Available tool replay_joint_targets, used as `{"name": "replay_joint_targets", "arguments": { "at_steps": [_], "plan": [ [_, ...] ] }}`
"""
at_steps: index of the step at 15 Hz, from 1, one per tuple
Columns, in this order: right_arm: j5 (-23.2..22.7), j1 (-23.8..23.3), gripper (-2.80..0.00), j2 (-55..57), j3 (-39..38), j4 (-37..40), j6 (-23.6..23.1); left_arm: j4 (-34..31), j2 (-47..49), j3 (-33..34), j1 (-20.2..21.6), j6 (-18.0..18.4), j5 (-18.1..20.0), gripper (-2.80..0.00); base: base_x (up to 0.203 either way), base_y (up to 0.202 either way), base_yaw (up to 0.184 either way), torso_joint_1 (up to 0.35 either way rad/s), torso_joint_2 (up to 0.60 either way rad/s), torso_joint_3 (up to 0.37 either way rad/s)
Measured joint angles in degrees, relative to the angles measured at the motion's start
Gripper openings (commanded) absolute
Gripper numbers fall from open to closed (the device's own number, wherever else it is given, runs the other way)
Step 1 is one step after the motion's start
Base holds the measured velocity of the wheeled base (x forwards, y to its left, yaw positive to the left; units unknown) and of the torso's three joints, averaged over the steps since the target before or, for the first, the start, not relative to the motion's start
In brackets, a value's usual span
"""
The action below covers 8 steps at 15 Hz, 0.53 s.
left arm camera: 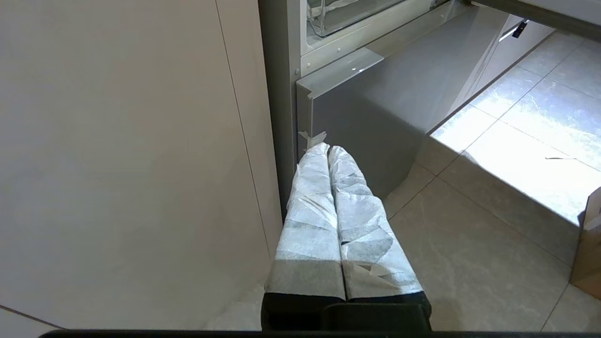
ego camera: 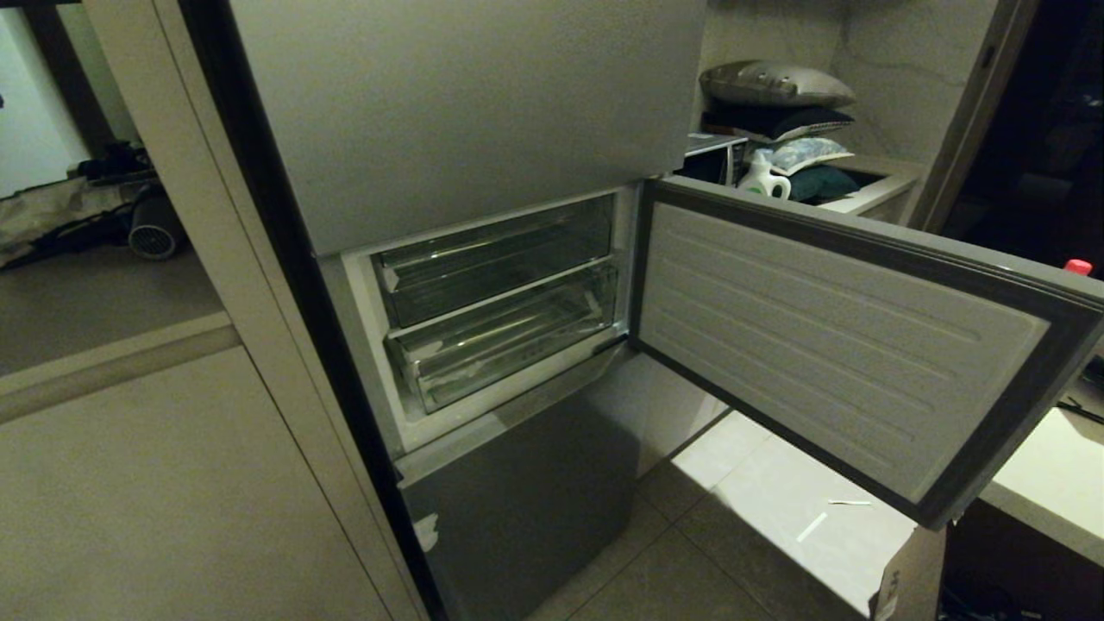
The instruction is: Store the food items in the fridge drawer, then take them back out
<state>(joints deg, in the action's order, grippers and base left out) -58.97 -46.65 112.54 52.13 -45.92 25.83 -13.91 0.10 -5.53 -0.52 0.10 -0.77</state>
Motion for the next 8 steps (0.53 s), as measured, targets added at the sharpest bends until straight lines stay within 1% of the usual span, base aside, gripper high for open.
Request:
{"name": "replay_joint_targets", "arguments": {
  "at_steps": [5, 8],
  "plan": [
    [-2.12, 0.02, -2.80, -6.14, -9.57, -1.77, -0.25, 0.00, 0.00, 0.00, 0.01, 0.00, 0.00, -2.80, 0.000, 0.000, 0.000, 0.000, 0.00, 0.000],
    [-2.57, 0.73, -2.80, -10.39, -14.64, -2.32, -0.28, 0.00, 0.00, 0.00, 0.04, 0.00, 0.00, -2.80, 0.000, 0.000, 0.000, 0.000, 0.00, 0.000]
  ]
}}
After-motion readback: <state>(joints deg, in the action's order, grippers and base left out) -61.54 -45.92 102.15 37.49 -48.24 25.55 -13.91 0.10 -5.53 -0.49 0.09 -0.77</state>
